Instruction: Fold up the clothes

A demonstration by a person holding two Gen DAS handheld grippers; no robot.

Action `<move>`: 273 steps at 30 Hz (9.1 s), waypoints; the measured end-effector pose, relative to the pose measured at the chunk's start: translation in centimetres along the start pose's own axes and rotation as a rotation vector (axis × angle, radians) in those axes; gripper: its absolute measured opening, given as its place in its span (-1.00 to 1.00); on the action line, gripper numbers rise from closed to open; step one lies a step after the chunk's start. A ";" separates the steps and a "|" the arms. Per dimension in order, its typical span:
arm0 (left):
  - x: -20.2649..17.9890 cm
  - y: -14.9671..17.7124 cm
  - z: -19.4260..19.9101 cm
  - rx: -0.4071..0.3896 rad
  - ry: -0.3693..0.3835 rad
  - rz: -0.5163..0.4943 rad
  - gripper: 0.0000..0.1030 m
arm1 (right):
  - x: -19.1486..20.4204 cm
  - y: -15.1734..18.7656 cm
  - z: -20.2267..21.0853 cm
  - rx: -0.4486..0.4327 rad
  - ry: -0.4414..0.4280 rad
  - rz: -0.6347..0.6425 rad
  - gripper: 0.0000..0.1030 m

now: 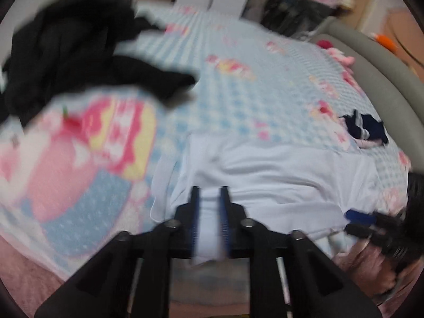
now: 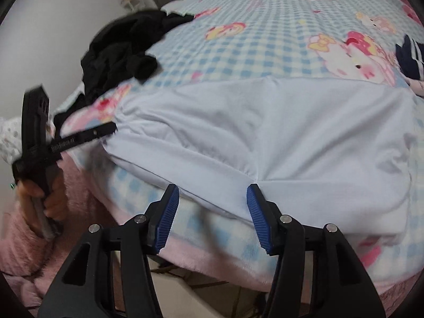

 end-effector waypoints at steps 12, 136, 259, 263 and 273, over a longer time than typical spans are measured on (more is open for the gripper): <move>-7.5 2.8 -5.0 0.277 0.104 -0.197 -0.29 | -8.6 0.2 2.3 -0.076 0.238 -0.124 0.14; -6.1 -2.5 -1.9 0.103 -0.075 -0.318 0.13 | 0.2 -3.9 0.8 -0.132 0.300 0.081 0.92; -9.0 1.0 -5.5 0.077 0.216 -0.135 0.21 | -13.7 0.4 1.6 -0.077 0.093 -0.422 0.94; -9.2 0.8 -5.1 0.068 0.246 -0.132 0.25 | -12.4 -0.4 3.4 -0.126 0.110 -0.397 0.19; -9.8 0.4 -4.8 0.086 0.307 -0.090 0.26 | -9.9 -2.2 6.5 -0.246 0.090 -0.325 -0.21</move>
Point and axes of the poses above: each gripper's, at about its wrist camera, not at the fingertips, and z roughly against the way its jaws point, x to its left, y to its underside, the point moved 7 cm from there along -z, roughly the way its jaws point, and after that the axes turned 2 degrees about x, right-handed, at the moved point
